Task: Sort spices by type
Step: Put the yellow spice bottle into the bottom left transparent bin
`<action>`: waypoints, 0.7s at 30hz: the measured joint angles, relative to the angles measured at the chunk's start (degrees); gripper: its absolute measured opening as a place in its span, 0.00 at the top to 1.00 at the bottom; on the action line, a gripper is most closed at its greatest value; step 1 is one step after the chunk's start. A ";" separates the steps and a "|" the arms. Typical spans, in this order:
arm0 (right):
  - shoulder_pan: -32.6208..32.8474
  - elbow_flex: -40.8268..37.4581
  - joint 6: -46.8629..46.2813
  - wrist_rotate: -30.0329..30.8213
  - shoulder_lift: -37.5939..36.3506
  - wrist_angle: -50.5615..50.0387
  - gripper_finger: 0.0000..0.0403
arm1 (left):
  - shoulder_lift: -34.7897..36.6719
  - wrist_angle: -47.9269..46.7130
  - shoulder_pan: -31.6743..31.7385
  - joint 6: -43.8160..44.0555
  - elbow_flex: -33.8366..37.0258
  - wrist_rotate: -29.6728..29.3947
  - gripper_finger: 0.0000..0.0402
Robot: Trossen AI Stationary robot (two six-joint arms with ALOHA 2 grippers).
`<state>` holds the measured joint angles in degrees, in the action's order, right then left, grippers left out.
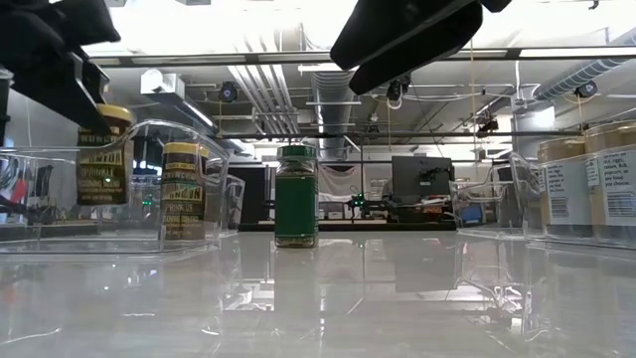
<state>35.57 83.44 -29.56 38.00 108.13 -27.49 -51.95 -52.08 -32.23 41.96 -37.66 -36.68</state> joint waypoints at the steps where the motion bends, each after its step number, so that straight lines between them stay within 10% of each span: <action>1: 0.00 0.00 0.00 0.00 0.01 0.00 0.10 | 0.25 1.73 1.08 -1.71 0.55 1.05 0.45; 21: -0.09 0.00 -0.59 -0.46 0.07 0.35 0.10 | 0.35 16.06 14.99 -17.23 6.65 9.51 0.45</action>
<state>35.48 83.44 -30.15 37.54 108.20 -27.14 -51.60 -36.02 -17.23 24.73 -31.01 -27.18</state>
